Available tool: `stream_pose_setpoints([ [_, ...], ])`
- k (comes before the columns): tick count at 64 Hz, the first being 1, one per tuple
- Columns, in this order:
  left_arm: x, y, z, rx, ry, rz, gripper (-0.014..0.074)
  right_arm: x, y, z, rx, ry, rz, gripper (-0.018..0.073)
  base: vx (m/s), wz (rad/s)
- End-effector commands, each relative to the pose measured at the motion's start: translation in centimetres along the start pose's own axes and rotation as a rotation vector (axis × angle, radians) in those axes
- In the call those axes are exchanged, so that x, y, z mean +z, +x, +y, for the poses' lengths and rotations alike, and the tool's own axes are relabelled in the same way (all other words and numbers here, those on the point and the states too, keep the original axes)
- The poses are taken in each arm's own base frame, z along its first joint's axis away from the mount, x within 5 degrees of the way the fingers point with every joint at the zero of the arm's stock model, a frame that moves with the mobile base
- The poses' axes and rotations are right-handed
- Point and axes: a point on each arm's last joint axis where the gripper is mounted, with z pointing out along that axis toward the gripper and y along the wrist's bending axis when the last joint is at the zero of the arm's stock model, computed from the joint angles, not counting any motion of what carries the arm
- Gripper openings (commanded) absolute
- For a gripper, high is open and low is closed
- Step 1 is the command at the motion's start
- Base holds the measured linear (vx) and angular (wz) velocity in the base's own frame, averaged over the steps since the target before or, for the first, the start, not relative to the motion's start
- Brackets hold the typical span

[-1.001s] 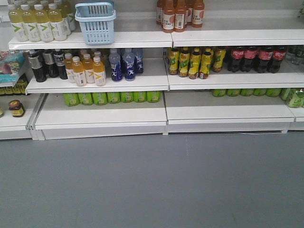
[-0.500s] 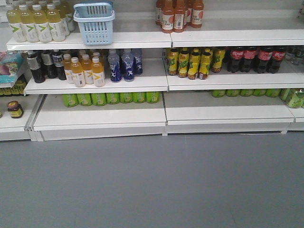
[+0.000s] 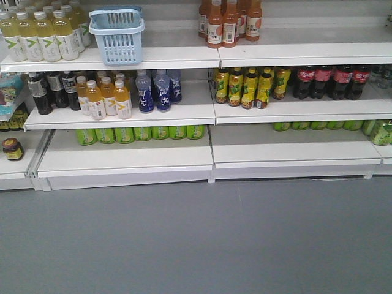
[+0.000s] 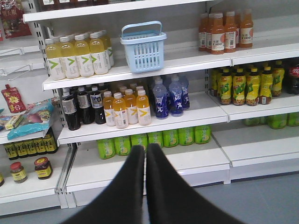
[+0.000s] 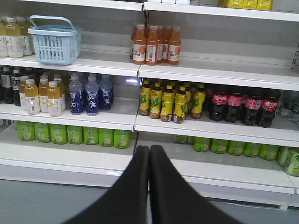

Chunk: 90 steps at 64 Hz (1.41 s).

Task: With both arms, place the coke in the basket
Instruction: 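Drive the base toward the shelf holding the light-blue basket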

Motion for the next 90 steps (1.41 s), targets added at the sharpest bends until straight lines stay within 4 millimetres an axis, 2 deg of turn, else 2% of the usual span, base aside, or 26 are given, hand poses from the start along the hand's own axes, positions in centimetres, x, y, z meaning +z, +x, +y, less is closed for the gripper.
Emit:
stream_pose_setpoints([
  [1, -0.44, -1.97, 0.06, -0.007, -0.007, -0.136, -0.0006, -0.07, -0.49, -0.07, -0.006, 0.011, -0.081, -0.001, 0.11, -0.03],
  [90, -0.44, -1.97, 0.06, -0.007, -0.007, -0.136, -0.0006, -0.07, -0.49, -0.07, -0.006, 0.011, -0.081, -0.001, 0.08, 0.01],
])
